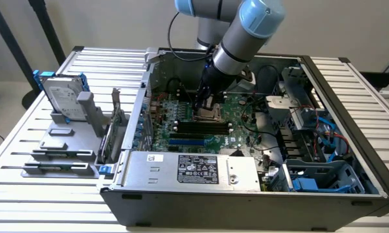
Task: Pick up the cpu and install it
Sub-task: 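Close the cpu cover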
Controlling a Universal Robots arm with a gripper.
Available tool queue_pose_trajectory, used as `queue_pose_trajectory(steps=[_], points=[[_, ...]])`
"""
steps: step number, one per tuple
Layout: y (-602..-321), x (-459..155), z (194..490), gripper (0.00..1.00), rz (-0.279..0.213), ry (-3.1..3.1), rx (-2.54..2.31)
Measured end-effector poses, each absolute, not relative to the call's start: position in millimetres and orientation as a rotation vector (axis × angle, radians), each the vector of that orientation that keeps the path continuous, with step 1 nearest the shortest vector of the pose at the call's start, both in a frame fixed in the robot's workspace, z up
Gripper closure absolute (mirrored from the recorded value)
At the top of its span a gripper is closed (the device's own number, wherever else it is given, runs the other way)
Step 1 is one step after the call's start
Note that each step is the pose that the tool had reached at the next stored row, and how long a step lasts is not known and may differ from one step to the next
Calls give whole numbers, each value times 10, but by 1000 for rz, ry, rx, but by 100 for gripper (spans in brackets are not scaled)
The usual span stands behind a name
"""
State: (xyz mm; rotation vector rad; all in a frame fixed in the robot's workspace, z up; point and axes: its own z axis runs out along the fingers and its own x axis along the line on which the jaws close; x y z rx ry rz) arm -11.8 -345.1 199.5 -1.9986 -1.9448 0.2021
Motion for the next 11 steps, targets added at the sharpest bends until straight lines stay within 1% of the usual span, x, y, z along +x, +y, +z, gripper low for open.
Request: queue_pose_trajectory(steps=[8, 11], points=[[-3448, -132, 1941, 89, 201, -1944, -1998], [-3448, -141, 1954, 89, 193, -1940, -1991]])
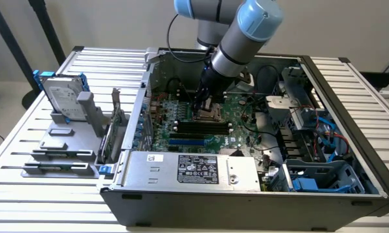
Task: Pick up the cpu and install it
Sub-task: 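Close the cpu cover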
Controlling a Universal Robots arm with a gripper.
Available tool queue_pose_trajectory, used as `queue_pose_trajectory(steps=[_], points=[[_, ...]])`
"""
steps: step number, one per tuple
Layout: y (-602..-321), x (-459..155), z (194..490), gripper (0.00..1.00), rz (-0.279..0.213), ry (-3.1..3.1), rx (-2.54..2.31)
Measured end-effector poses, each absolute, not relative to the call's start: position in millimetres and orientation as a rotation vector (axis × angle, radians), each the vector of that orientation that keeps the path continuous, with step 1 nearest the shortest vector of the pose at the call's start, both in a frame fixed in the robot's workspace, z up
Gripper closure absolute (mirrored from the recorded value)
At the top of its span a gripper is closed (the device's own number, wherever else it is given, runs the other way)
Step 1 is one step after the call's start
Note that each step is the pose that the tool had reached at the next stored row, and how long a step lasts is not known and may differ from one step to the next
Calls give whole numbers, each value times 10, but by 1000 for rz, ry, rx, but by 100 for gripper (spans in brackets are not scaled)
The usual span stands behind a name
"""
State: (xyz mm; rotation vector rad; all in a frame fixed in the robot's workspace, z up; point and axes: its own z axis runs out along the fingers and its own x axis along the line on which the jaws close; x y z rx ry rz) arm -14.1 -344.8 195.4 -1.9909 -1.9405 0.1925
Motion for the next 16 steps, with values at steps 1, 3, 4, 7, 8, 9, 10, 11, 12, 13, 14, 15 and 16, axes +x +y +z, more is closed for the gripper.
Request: queue_pose_trajectory(steps=[1, 3, 4, 7, 8, 9, 10, 11, 12, 13, 14, 15, 16], points=[[-3452, -144, 1971, 89, 191, -1939, -1988], [-3461, -159, 2011, 89, 187, -1936, -1986], [-3466, -174, 2030, 89, 184, -1935, -1984], [-3483, -237, 2081, 89, 174, -1932, -1977], [-3489, -262, 2096, 89, 171, -1931, -1975], [-3493, -289, 2111, 89, 169, -1930, -1974], [-3495, -311, 2120, 89, 167, -1930, -1973], [-3496, -332, 2128, 89, 167, -1930, -1973], [-3496, -347, 2129, 89, 166, -1929, -1972], [-3497, -353, 2129, 89, 166, -1929, -1972], [-3498, -353, 2130, 89, 164, -1928, -1971], [-3497, -353, 2130, 89, 163, -1928, -1970], [-3498, -353, 2130, 89, 163, -1928, -1970]])
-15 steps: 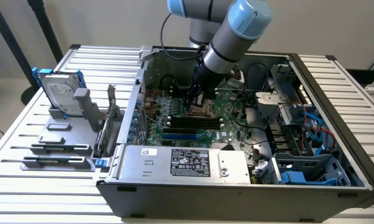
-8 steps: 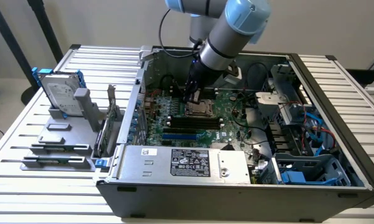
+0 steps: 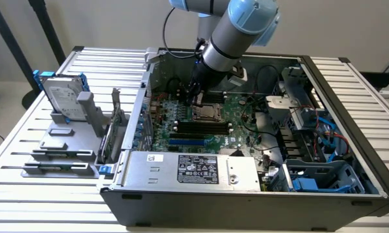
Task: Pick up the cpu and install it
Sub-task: 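Close the cpu cover, then install the first cpu locking lever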
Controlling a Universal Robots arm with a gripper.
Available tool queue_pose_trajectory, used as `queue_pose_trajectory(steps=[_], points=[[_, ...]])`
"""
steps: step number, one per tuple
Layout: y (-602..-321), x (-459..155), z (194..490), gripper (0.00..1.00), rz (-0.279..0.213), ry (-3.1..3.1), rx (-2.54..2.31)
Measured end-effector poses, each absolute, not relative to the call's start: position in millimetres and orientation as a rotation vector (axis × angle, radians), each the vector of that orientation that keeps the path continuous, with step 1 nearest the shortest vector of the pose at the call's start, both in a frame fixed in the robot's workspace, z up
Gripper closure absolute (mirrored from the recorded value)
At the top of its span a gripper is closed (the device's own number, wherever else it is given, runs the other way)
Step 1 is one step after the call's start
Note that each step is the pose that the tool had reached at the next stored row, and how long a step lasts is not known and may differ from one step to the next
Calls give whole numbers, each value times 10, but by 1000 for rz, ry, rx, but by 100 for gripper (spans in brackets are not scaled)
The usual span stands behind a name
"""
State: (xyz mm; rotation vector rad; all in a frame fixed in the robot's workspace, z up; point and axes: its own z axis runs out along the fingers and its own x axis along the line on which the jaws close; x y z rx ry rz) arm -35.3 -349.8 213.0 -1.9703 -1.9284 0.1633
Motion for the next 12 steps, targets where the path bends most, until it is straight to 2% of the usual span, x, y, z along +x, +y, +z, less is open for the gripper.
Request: queue_pose_trajectory(steps=[12], points=[[-3497, -353, 2130, 89, 163, -1928, -1970]])
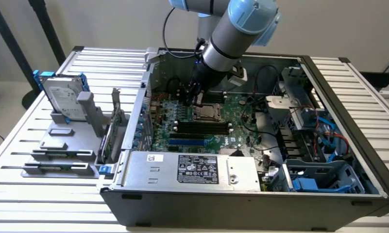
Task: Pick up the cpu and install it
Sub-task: 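Install the first cpu locking lever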
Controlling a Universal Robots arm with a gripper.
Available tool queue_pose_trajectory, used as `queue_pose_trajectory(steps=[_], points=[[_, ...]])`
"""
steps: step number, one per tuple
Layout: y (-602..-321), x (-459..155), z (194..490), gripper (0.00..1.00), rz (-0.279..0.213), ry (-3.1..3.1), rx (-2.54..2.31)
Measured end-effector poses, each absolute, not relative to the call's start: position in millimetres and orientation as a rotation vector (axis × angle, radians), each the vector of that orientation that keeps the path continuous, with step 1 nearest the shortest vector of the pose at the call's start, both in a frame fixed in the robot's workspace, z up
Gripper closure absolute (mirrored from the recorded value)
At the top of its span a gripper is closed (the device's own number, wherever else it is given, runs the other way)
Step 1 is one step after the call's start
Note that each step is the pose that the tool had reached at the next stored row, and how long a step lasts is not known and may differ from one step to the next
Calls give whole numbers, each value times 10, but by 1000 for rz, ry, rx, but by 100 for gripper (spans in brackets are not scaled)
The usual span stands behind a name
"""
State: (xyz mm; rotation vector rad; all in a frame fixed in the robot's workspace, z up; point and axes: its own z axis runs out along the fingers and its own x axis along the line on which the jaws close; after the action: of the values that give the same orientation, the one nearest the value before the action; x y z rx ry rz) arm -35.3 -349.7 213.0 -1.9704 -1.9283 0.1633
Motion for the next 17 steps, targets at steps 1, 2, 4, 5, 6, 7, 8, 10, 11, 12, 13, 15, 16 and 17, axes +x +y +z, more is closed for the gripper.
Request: queue_pose_trajectory(steps=[1, 2, 4, 5, 6, 7, 8, 10, 11, 12, 13, 15, 16, 17], points=[[-3497, -353, 2130, 89, 163, -1928, -1970], [-3497, -363, 2130, 89, 162, -1929, -1971], [-3498, -440, 2130, 89, 154, -1934, -1974], [-3498, -488, 2130, 89, 153, -1935, -1975], [-3498, -533, 2130, 89, 152, -1936, -1975], [-3498, -578, 2130, 89, 151, -1936, -1976], [-3498, -620, 2135, 89, 151, -1936, -1976], [-3498, -683, 2160, 89, 146, -1934, -1974], [-3498, -703, 2176, 89, 142, -1931, -1973], [-3498, -719, 2199, 89, 135, -1926, -1972], [-3498, -729, 2220, 89, 128, -1921, -1971], [-3498, -742, 2256, 89, 114, -1907, -1974], [-3498, -745, 2272, 89, 108, -1898, -1978], [-3498, -747, 2284, 89, 104, -1889, -1985]])
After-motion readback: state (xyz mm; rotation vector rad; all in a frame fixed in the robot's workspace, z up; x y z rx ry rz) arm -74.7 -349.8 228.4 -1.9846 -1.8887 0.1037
